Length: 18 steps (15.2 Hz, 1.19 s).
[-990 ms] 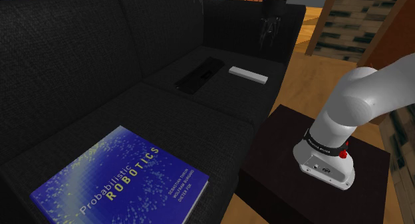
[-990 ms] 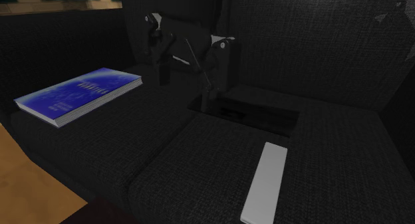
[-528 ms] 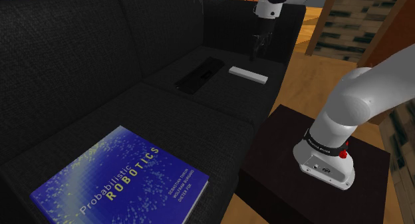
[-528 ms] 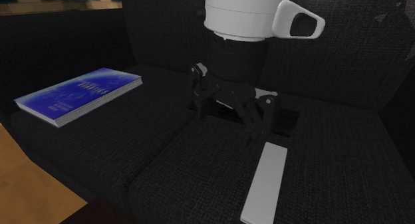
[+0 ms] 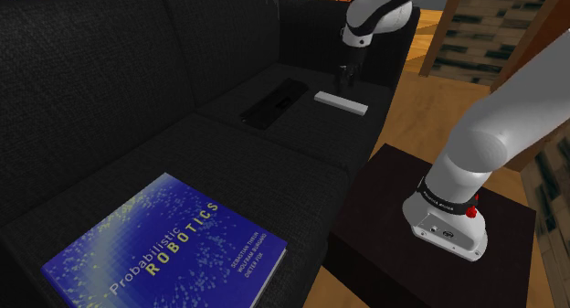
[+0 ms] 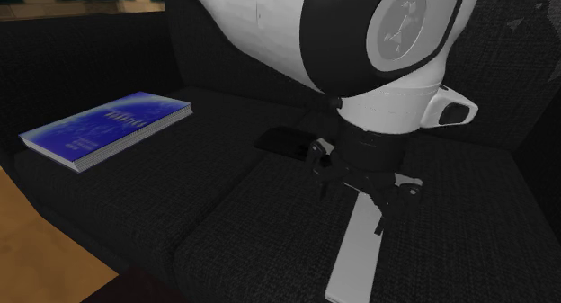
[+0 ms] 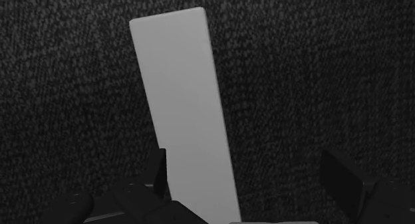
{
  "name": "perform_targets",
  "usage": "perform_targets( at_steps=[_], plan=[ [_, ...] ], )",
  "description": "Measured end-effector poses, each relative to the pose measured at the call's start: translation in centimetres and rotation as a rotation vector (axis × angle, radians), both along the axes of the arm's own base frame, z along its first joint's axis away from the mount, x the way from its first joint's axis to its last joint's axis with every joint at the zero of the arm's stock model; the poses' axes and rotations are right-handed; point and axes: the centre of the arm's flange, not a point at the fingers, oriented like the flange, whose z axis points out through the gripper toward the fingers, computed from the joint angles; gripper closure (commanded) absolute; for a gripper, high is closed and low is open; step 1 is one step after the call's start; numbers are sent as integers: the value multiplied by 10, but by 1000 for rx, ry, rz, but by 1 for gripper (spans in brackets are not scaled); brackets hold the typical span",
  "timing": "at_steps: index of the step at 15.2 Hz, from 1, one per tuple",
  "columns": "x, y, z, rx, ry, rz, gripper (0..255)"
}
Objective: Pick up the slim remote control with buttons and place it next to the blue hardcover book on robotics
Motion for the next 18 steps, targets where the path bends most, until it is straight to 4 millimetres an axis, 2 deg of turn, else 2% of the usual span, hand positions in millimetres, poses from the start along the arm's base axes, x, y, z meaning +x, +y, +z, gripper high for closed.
perform_targets(
  at_steps=[2, 4, 11, 17, 18],
  plan=[
    [8, -14, -18, -9, -9, -1, 0],
    [18, -20, -31, -16, -15, -1, 0],
    [23, -22, -68, -19, -18, 0, 0],
    [22, -21, -72, -19, -18, -1, 0],
    [22, -21, -72, -19, -18, -1, 255]
  ],
)
